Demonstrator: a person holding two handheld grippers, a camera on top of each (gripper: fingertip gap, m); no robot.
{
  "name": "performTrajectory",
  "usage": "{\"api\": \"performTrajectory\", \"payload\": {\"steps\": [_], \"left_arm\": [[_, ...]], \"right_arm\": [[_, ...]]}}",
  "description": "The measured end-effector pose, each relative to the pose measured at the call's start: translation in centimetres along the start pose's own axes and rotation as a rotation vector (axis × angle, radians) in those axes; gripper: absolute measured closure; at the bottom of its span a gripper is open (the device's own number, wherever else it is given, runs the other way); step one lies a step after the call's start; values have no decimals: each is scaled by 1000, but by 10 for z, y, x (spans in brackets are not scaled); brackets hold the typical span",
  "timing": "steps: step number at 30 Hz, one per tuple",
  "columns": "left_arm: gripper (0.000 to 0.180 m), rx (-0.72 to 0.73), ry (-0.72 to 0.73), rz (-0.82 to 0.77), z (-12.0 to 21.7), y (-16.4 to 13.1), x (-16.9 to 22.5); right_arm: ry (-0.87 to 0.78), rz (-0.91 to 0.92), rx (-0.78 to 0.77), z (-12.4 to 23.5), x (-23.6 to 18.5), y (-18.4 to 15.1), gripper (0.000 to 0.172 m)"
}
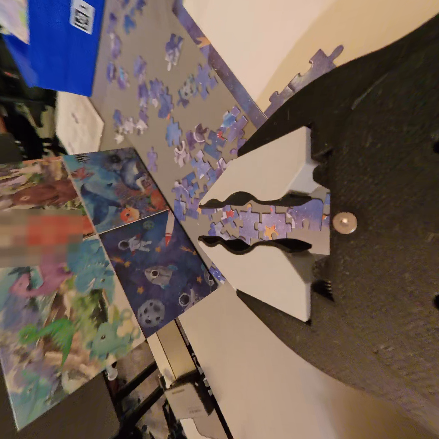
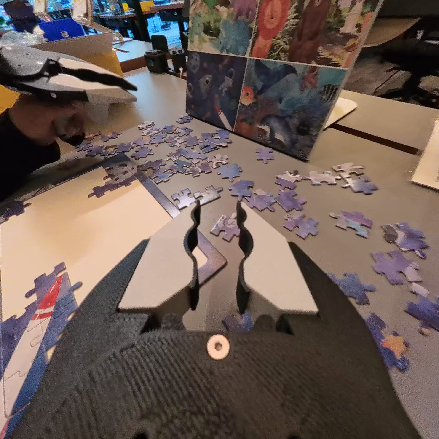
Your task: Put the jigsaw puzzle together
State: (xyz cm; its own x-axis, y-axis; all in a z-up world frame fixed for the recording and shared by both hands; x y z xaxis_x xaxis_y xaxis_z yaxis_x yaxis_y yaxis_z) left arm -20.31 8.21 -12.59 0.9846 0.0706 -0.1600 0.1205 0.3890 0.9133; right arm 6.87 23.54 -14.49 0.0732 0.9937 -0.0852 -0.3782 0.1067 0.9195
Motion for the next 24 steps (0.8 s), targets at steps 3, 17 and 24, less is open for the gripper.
{"api": "performTrajectory", "payload": {"steps": [3,17,24], "left_arm": [[159,41,-1,51,5,2,-4],[171,141,54,68,11,-6,-15],[180,298,150,85,33,3,-26]], "right_arm": [[-60,82,38,6,0,5,159],[-34,32,224,41,-2,31,159],[-91,-10,266,47,3,34,164]]}}
Point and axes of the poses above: each gripper's, where its closed fingertips meet, z back along the fingers, y out of its top, x = y × z across the jaws, the point moved 5 cm from there along z, back along the fingers, and after that the axes turned 4 degrees about -x, right-handed, at the moved point
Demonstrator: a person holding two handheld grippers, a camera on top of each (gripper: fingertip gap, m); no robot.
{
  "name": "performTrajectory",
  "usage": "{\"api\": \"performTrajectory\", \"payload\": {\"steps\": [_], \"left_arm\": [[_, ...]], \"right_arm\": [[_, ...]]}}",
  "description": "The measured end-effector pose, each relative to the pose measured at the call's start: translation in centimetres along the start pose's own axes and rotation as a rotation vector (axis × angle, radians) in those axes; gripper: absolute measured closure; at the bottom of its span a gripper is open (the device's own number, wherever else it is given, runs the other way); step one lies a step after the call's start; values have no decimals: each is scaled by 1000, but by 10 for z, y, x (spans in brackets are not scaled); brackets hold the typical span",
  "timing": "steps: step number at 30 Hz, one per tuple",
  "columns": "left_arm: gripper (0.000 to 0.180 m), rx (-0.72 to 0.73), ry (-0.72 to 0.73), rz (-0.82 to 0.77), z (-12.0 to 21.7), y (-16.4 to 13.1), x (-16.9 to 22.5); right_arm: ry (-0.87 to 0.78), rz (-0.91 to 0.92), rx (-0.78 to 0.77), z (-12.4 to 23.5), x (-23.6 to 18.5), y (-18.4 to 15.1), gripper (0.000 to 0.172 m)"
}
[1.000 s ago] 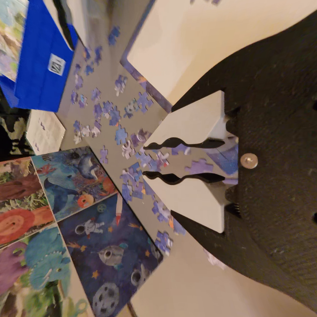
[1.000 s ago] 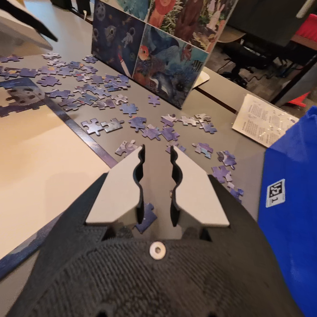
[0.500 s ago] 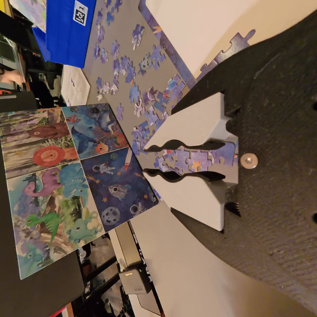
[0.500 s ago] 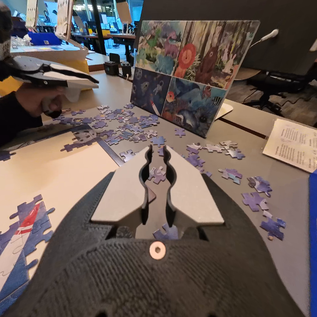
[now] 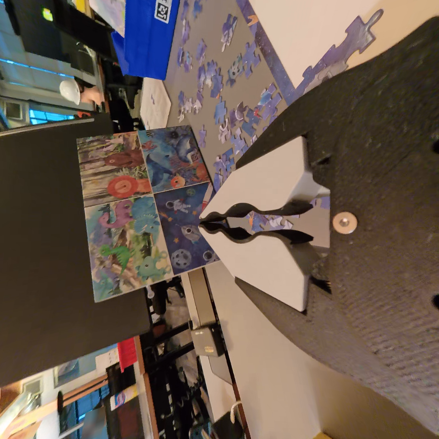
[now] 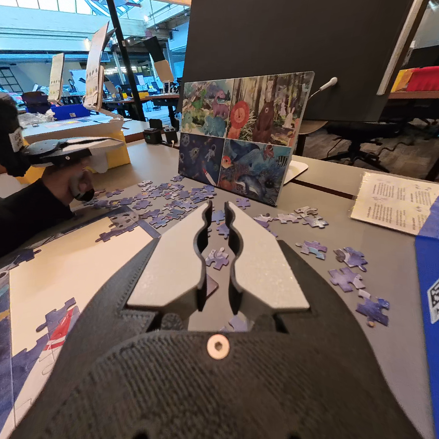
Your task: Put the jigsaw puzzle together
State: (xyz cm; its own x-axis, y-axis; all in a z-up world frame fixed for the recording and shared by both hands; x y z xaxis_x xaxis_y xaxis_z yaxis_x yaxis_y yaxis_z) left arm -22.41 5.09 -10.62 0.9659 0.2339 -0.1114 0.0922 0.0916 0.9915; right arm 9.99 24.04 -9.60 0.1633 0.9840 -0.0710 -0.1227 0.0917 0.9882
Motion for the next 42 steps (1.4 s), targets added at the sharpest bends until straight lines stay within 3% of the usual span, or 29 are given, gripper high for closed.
{"api": "performTrajectory", "payload": {"steps": [6,13,17,20,24,28,31,42], "left_arm": [[180,105,90,20,16,11,-11],[180,117,84,94,20,7,-17],[180,245,168,42,40,27,-23],[180,277,196,44,49,38,-27],[180,206,201,49,44,32,-32],[180,104,158,57,33,21,-37],[180,220,214,-6,48,33,-33],[180,175,197,11,41,25,-31]], "right_arm": [[-75,72,-65,-6,7,-11,162],[-68,140,-106,-18,0,-25,161],[10,141,-61,-33,-14,-22,149],[92,149,-37,-66,-20,-3,125],[144,193,-29,-95,-23,10,125],[100,321,-136,-79,-15,-17,123],[116,264,-154,-69,-9,-25,124],[149,150,-127,-71,6,-29,126]]}}
Point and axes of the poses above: each gripper's, where its closed fingertips meet, z back along the fingers, y out of its top, x = y × z across the jaws, the point moved 5 cm from there along z, back along the fingers, and after that the axes turned 4 degrees about -x, right-handed, at the moved point
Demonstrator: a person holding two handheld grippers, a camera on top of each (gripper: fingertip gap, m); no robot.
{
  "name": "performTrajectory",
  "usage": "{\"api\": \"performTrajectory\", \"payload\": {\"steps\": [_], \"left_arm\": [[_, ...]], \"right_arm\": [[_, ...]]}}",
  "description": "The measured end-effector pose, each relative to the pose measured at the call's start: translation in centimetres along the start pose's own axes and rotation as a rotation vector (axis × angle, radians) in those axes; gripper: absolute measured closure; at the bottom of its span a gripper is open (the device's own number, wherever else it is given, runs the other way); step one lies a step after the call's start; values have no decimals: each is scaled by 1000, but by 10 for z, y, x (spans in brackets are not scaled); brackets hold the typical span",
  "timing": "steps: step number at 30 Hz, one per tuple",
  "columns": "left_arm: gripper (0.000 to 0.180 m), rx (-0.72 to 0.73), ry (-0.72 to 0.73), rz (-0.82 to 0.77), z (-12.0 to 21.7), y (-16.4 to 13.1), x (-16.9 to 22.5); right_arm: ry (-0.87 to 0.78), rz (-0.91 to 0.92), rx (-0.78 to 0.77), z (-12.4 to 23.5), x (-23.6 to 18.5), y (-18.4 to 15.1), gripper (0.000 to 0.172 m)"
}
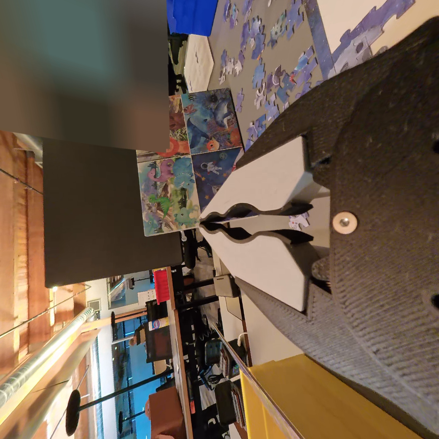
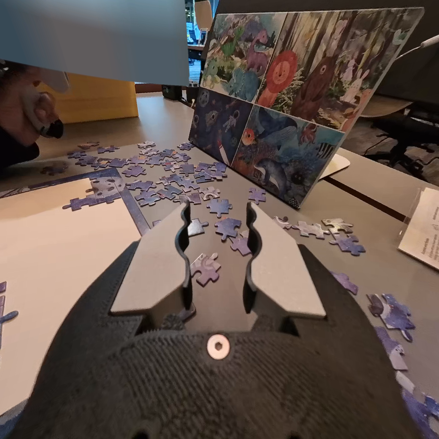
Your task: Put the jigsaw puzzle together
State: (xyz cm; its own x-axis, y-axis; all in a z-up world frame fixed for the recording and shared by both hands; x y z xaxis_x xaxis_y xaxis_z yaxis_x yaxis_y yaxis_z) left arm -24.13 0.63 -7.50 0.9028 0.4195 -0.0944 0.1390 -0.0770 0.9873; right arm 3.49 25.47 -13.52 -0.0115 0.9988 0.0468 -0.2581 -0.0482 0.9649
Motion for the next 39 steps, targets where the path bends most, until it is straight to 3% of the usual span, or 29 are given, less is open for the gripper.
{"api": "performTrajectory", "payload": {"steps": [4,9,12,17,23,25,30,34,39], "left_arm": [[180,-8,7,35,-2,-1,-4],[162,71,151,-1,8,8,-18],[156,67,164,11,9,8,-22],[151,58,126,57,9,6,-22],[149,-68,105,-139,10,-9,-30],[147,-85,37,-120,14,-6,-28],[142,-288,-207,-45,35,3,-19],[151,-303,-89,-56,50,11,-35],[151,-290,-160,73,47,8,-19]], "right_arm": [[11,-46,-8,-1,4,-1,126],[8,-12,12,2,0,1,131],[3,-1,-8,1,-1,-1,131],[-2,-32,26,6,0,7,135],[-39,2,41,11,-4,17,136],[-63,35,27,10,-3,15,136],[-44,19,29,8,-6,14,139],[-46,30,17,5,-8,13,138],[-94,53,-1,7,0,9,139]]}}
Point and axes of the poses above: each gripper's, where its closed fingertips meet, z back along the fingers, y out of its top, x = y × z across the jaws, the point moved 5 cm from there along z, back along the fingers, and after that the axes turned 4 degrees about -x, right-handed, at the moved point
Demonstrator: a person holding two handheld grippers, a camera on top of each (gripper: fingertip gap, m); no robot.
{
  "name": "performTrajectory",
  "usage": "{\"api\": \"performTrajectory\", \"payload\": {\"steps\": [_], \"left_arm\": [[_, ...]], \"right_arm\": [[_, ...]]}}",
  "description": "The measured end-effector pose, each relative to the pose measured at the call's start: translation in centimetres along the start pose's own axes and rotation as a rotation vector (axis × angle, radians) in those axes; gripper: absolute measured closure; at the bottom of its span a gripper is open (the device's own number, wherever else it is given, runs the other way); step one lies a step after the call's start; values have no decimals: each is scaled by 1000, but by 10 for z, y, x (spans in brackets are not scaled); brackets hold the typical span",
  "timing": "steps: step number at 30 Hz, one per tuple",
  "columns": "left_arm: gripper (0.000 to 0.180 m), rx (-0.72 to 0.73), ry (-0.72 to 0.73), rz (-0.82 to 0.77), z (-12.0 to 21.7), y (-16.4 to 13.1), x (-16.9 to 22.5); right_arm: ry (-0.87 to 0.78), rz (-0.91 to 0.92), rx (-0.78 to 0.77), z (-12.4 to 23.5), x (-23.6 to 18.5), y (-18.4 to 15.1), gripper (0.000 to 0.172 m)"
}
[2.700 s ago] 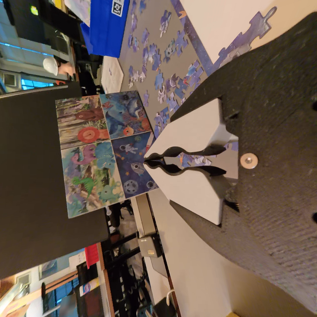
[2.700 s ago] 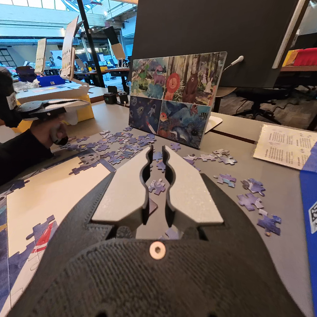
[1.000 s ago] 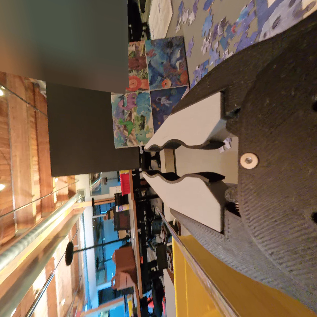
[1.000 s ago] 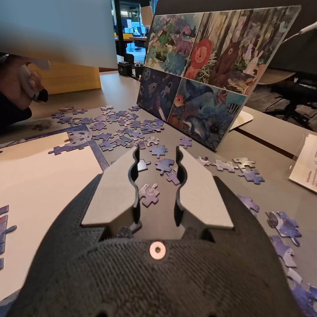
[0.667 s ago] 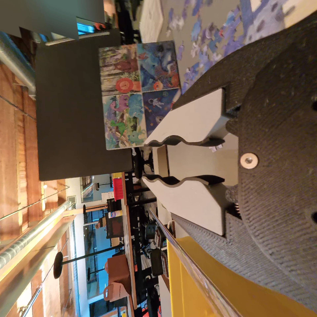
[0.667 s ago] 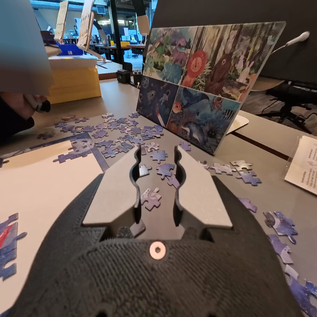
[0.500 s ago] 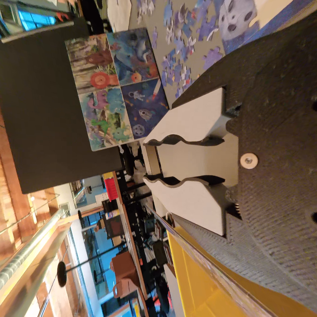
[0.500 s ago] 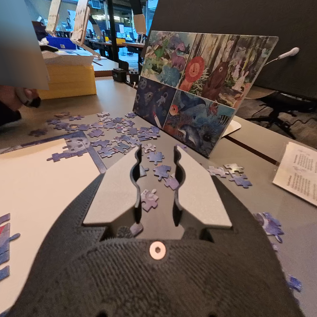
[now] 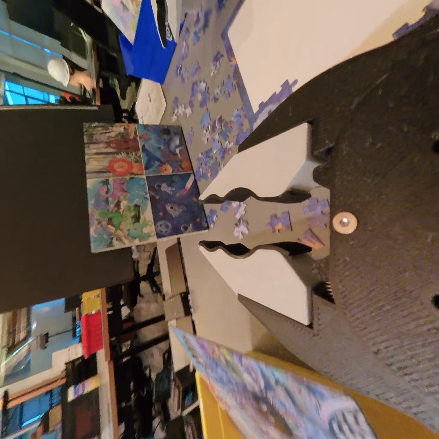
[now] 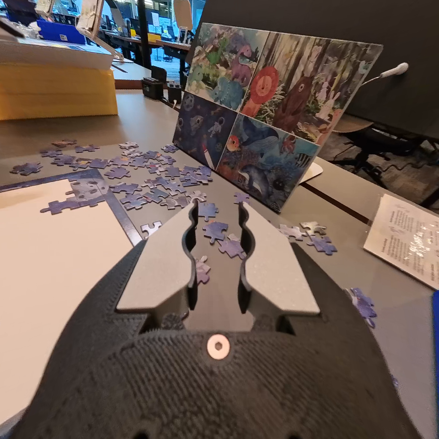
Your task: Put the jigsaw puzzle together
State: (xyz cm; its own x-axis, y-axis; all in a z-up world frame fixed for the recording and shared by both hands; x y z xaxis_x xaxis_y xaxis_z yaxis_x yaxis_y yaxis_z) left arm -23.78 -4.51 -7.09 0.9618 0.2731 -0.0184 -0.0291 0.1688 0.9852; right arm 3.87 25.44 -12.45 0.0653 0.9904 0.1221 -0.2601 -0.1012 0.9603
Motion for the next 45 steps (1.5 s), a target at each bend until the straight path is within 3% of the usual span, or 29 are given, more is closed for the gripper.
{"api": "performTrajectory", "payload": {"steps": [6,11,19,31,45], "left_arm": [[153,-185,-68,-41,-38,-42,32],[163,-200,-10,-130,-52,-61,36],[175,-113,38,-47,-44,-57,15],[170,-195,-45,-77,-53,-64,24],[167,-262,-58,-148,-59,-70,32]], "right_arm": [[-42,30,-22,2,4,2,137],[-52,77,-46,-1,-1,0,138],[-22,89,-70,-9,-11,-5,138],[-3,1,-101,-14,-5,-17,139],[0,31,-126,-16,-9,-19,139]]}}
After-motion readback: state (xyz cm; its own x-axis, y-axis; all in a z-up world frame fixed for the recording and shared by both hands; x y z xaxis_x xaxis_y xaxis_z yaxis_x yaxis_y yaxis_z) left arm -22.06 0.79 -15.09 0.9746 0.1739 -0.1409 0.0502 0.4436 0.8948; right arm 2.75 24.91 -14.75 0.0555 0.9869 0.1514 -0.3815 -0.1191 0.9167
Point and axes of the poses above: each gripper's, where its closed fingertips meet, z back along the fingers, y out of its top, x = y × z across the jaws, the point moved 5 cm from there along z, back along the fingers, and after that the axes turned 4 degrees about -x, right-handed, at the moved point
